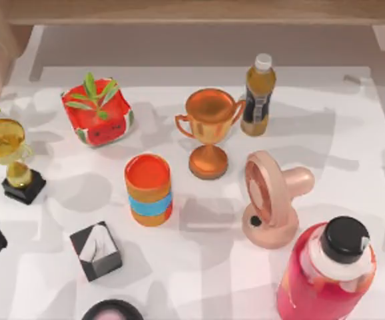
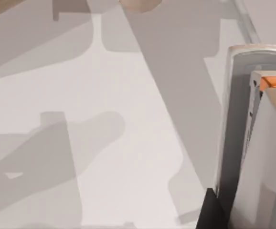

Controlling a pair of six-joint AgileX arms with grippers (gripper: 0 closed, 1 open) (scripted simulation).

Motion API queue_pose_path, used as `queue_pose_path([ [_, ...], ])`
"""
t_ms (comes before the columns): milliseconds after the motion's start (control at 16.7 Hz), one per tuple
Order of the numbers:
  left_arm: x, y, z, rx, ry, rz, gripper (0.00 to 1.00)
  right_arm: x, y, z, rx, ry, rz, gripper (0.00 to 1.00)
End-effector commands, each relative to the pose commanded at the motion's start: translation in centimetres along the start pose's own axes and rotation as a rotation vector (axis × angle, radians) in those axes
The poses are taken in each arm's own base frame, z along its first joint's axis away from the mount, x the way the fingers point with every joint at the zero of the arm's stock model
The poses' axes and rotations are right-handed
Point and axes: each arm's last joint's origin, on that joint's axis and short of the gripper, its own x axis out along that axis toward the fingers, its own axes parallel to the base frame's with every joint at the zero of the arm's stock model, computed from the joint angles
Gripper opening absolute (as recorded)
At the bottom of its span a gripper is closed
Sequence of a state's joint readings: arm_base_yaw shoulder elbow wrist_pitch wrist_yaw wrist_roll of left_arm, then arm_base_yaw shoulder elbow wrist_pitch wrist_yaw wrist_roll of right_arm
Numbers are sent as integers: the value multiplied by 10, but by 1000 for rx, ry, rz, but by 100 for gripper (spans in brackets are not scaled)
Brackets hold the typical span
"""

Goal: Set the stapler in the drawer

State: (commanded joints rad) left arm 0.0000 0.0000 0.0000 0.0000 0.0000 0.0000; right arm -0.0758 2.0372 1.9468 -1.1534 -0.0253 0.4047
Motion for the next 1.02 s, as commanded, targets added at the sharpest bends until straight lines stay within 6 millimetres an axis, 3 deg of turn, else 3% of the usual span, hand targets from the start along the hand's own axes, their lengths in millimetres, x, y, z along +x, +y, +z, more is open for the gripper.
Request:
queue_pose_path([
  [180,0,0,0,0,0,0,100,-30,-50,39,53,-128,-3,0],
  [360,0,0,0,0,0,0,100,-32,-98,67,44,-168,-44,0],
  [480,0,0,0,0,0,0,100,-13,-121,78,-10,-120,-76,0],
  [600,0,0,0,0,0,0,100,18,-133,84,-97,-28,-92,0],
  [900,0,0,0,0,0,0,100,99,-133,80,-384,223,-78,0],
  [1020,0,0,0,0,0,0,100,118,-135,77,-437,293,-71,0],
])
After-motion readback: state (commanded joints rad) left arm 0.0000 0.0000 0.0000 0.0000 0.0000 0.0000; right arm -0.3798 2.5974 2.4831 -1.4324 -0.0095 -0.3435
